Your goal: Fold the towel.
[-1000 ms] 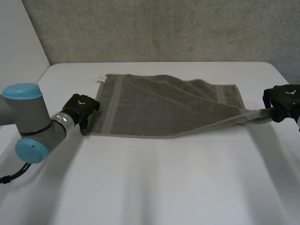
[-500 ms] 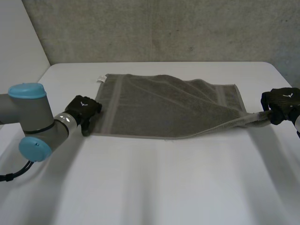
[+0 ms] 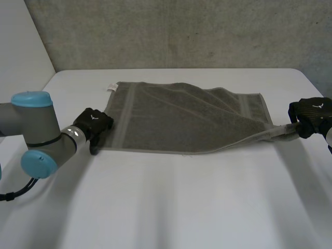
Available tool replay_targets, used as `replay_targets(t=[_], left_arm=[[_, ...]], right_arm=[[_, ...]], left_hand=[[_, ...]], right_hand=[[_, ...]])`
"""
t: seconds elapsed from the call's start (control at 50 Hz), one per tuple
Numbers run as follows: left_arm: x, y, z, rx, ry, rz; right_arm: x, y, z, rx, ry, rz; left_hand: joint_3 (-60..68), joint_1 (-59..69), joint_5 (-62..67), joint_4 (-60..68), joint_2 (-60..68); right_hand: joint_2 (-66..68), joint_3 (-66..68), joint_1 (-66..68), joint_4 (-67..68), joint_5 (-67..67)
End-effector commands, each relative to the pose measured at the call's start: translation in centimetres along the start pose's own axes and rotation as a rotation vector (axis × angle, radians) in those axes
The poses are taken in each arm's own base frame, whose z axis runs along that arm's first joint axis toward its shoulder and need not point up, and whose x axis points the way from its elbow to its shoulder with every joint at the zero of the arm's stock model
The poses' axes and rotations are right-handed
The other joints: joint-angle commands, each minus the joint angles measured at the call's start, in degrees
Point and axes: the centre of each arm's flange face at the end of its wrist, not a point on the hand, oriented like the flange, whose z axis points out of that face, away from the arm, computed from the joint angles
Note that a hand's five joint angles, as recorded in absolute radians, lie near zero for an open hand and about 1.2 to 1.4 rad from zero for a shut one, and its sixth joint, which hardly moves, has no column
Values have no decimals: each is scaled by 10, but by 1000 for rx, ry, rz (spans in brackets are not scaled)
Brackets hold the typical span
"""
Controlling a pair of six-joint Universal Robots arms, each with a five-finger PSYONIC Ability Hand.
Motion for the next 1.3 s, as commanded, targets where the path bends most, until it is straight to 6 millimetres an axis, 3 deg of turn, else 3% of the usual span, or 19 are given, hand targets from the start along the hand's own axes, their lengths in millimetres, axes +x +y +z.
replay_targets(t=[0.02, 0.52, 0.72, 0.96, 1.22, 1.3], left_arm=[[-3, -2, 6, 15, -13, 3], [3, -16, 16, 64, -13, 18], [11, -20, 15, 69, 7, 14], [13, -17, 15, 62, 14, 14], [17, -11, 17, 49, 25, 17], [15, -14, 16, 54, 21, 15]], right_arm=[[0, 0, 0, -1, 0, 0], [0, 1, 0, -2, -1, 0], [0, 4, 2, -8, -4, 3], [-1, 4, 2, -9, -6, 3], [-2, 5, 1, -12, -11, 4], [-2, 5, 1, -12, -11, 4]], left_hand=[[-27, -22, -129, -12, -27], [16, 22, -85, 32, 16], [233, 239, 131, 249, 233], [262, 267, 160, 278, 262], [456, 462, 355, 472, 457], [457, 462, 355, 473, 457]], right_hand=[[75, 33, 34, 33, 33], [75, 33, 34, 33, 33], [75, 33, 34, 33, 33], [75, 33, 34, 33, 33], [75, 33, 34, 33, 33], [75, 33, 34, 33, 33]])
